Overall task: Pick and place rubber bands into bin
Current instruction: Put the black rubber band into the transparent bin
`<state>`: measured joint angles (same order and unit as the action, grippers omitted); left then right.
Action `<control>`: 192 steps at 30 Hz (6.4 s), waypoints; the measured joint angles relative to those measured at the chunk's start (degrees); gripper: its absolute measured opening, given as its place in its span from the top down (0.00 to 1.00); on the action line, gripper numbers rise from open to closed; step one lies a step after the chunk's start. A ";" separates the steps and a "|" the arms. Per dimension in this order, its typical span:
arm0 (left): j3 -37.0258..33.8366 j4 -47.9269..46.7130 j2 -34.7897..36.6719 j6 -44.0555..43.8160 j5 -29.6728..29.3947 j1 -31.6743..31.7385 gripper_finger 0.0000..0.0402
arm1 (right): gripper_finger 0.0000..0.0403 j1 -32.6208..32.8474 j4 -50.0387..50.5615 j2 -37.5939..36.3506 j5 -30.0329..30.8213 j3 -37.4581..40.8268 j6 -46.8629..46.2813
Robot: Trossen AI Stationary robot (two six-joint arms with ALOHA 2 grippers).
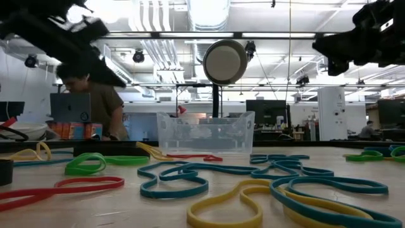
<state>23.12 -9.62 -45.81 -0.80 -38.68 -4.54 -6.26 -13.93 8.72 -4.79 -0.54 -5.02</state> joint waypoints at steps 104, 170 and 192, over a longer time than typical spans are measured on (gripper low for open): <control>15.39 -24.46 -37.09 -13.61 27.48 29.99 0.96 | 0.84 0.00 1.29 10.99 0.36 0.00 -3.57; 18.93 21.37 -22.42 7.45 37.18 10.23 1.00 | 0.84 0.00 1.26 10.94 0.42 0.00 -2.90; 23.17 19.16 -35.77 5.67 35.10 11.20 0.97 | 0.84 0.00 1.24 10.94 0.39 0.00 -3.58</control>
<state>46.29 9.53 -81.58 4.87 -3.57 6.66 -6.26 -12.69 19.66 -4.40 -0.54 -8.60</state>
